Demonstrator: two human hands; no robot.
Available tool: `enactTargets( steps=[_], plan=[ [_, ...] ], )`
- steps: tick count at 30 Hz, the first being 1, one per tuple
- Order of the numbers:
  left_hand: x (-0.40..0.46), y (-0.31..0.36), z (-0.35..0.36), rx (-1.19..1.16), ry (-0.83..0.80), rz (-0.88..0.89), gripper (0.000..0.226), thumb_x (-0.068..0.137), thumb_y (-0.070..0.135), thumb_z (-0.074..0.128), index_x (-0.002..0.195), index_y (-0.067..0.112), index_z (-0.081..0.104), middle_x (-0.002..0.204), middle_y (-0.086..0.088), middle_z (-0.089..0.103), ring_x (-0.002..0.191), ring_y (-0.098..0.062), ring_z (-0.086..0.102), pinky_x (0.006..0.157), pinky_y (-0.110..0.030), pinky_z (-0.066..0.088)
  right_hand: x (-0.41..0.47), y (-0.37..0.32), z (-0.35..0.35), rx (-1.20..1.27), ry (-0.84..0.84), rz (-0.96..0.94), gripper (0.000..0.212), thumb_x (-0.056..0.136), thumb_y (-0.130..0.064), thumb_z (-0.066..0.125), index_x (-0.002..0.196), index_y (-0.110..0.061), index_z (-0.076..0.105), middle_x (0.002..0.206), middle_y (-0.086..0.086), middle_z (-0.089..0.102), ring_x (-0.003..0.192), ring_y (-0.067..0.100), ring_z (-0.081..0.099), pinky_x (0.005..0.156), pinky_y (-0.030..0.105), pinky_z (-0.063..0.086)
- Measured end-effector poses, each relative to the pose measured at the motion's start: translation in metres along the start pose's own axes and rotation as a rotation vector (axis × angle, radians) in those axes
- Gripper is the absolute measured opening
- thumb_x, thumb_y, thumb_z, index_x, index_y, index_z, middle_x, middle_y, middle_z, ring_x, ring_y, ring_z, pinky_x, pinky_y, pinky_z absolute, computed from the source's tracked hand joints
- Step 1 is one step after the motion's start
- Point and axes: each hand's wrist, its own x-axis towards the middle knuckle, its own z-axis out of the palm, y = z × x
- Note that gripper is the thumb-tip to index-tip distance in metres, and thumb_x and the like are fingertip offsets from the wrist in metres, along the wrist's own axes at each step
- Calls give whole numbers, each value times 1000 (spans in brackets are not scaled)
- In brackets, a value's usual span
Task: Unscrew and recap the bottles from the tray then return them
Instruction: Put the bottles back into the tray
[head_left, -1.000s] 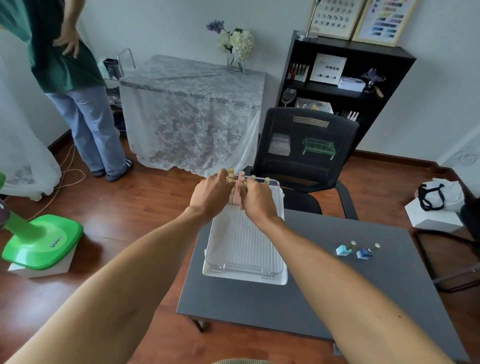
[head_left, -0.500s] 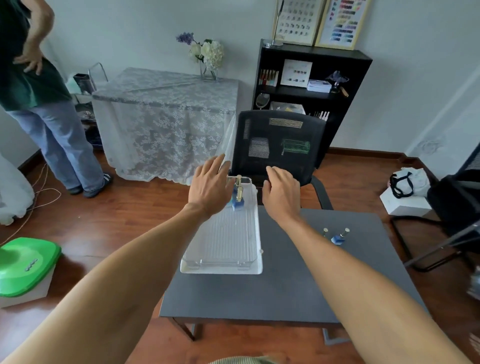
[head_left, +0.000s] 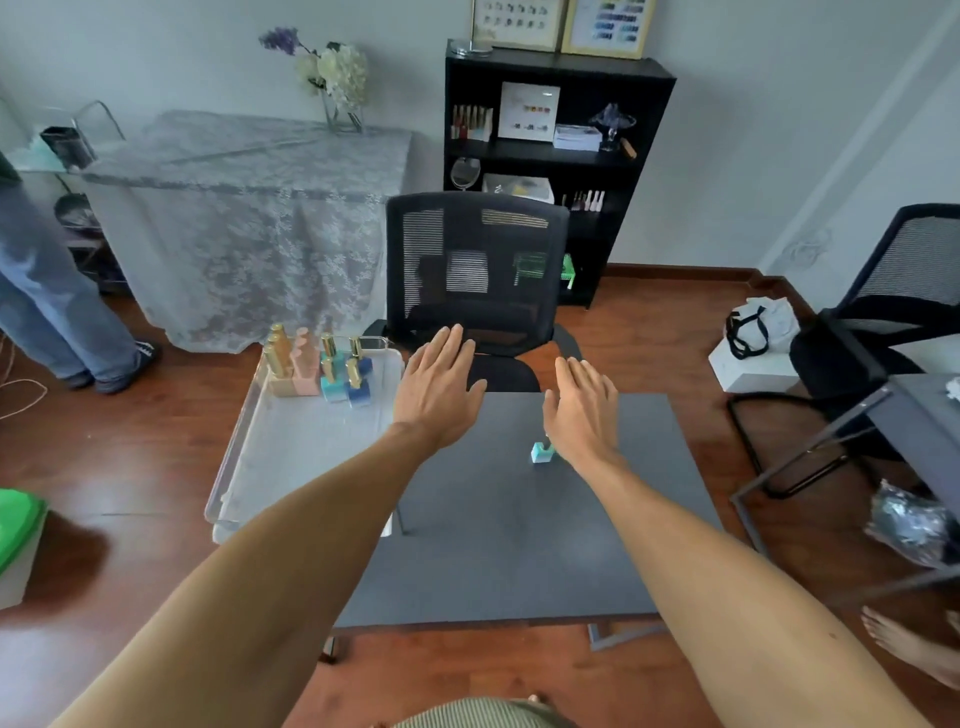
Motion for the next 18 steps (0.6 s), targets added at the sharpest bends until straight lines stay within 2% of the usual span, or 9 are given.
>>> enactTargets(
  steps=[3, 8, 11, 15, 18],
  plan=[
    [3, 28, 23, 19, -20, 2, 62, 101, 44, 47, 154, 12, 37, 167, -10, 24, 155, -26, 15, 124, -41, 18, -5, 36, -1, 6, -26, 5, 35, 89, -10, 71, 122, -2, 63, 120, 15, 69, 122, 36, 60, 99, 47, 47],
    [2, 67, 63, 37, -70, -6, 60, 99, 41, 53, 150, 11, 42, 164, -12, 29, 154, -27, 20, 122, -41, 20, -12, 84, 5, 57, -108, 33, 39, 91, -8, 69, 128, 3, 63, 124, 18, 68, 125, 39, 59, 102, 48, 45],
    [-2, 84, 87, 36, -125, -21, 58, 98, 40, 55, 147, 10, 44, 165, -13, 27, 154, -28, 19, 123, -41, 21, -17, 107, 12, 93, -145, 35, 35, 89, -7, 69, 123, 3, 64, 116, 17, 70, 114, 39, 64, 95, 47, 48],
    [-8, 99, 110, 52, -154, -32, 50, 99, 37, 55, 141, 10, 50, 163, -13, 32, 152, -29, 23, 121, -41, 23, -26, 127, 22, 127, -198, 13, 37, 91, -12, 73, 124, 3, 64, 119, 19, 70, 113, 40, 65, 92, 48, 51],
    [-9, 108, 123, 37, -165, -44, 47, 101, 35, 54, 142, 12, 51, 161, -10, 35, 151, -27, 25, 120, -40, 24, -30, 136, 30, 146, -205, -17, 35, 89, -11, 76, 120, 2, 66, 114, 18, 72, 106, 40, 67, 86, 46, 54]
  ],
)
